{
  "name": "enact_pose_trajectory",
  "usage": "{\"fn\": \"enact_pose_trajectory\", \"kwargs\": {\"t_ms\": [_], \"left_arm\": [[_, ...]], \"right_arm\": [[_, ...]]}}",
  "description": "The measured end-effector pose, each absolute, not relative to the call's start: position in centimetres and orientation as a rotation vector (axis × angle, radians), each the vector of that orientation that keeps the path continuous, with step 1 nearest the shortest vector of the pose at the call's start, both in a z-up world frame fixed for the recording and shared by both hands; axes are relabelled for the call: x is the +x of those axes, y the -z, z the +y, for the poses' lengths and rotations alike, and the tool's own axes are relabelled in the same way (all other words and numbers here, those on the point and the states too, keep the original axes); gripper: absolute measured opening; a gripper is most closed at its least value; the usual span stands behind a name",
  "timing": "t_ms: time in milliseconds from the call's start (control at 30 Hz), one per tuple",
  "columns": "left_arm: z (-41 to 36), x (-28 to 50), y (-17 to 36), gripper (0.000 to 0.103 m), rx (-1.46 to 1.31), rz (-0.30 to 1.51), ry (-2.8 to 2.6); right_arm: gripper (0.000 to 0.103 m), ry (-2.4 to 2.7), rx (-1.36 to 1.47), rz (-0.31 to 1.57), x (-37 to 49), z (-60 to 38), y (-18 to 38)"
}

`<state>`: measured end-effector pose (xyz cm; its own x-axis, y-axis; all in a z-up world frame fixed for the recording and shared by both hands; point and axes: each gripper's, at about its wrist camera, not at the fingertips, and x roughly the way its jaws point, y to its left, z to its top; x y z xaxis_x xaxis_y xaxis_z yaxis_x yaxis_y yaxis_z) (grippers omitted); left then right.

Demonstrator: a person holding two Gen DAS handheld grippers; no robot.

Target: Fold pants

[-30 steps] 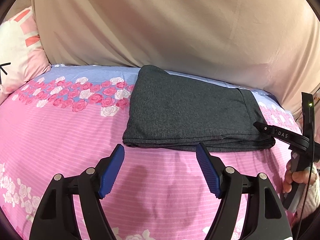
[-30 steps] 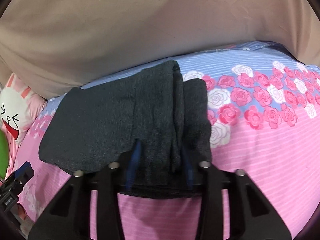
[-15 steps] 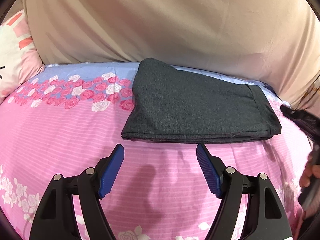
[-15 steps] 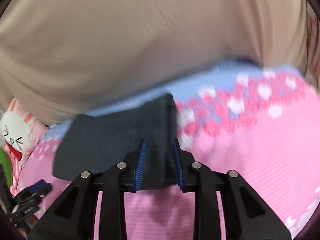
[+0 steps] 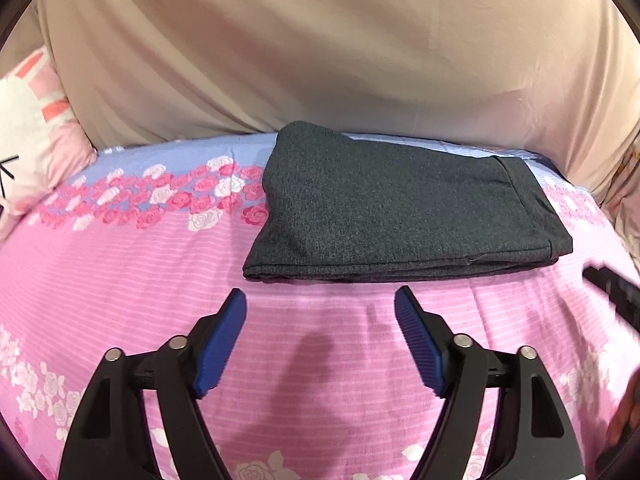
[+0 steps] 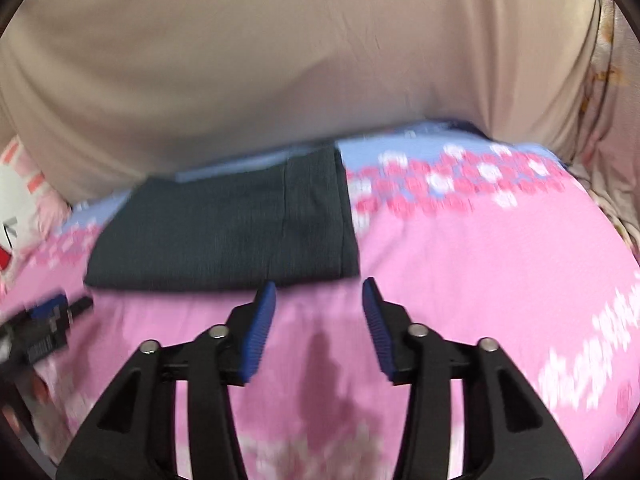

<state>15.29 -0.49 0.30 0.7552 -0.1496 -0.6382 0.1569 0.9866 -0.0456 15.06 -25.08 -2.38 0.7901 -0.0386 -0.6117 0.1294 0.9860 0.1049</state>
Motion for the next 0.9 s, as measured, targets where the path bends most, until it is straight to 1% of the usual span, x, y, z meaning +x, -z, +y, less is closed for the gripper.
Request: {"fn": "enact_pose_trajectory", "kwargs": {"t_ms": [67, 100, 133, 167, 233, 300, 400, 700, 900], "left_arm": [[-0.7, 14.6, -0.5, 0.081, 0.029, 0.661, 0.147], [-0.8, 14.4, -0.5, 0.081, 0.034, 0.652, 0.140], [-0.8, 14.1, -0.6, 0.082, 0.042, 0.643, 0.126], [-0.8, 13.7, -0.6, 0.084, 0.046, 0.636, 0.117], [-0.7, 12.8, -0.6, 0.086, 0.047, 0.625, 0.099], [-0.4, 11.8, -0.6, 0.086, 0.035, 0.610, 0.073], [0.1, 10.1, -0.6, 0.087, 0.000, 0.600, 0.053], [0.4, 6.5, -0.3, 0.087, -0.069, 0.599, 0.035], [-0.4, 6.1, -0.4, 0.087, -0.037, 0.601, 0.080]], "right_arm": [[0.059, 0.092, 0.146, 0.665, 13.1, -24.6, 2.7], [0.061, 0.088, 0.155, 0.667, 12.3, -24.5, 2.9], [0.068, 0.083, 0.165, 0.655, 11.6, -24.4, 2.8], [0.079, 0.085, 0.172, 0.638, 10.9, -24.4, 2.7], [0.090, 0.097, 0.177, 0.613, 9.4, -24.0, 2.5], [0.092, 0.101, 0.176, 0.590, 8.1, -23.5, 2.1], [0.098, 0.111, 0.158, 0.564, 6.8, -22.7, 1.7], [0.098, 0.101, 0.110, 0.587, 6.0, -21.0, 1.6], [0.098, 0.107, 0.127, 0.594, 5.9, -21.1, 1.6]]}}
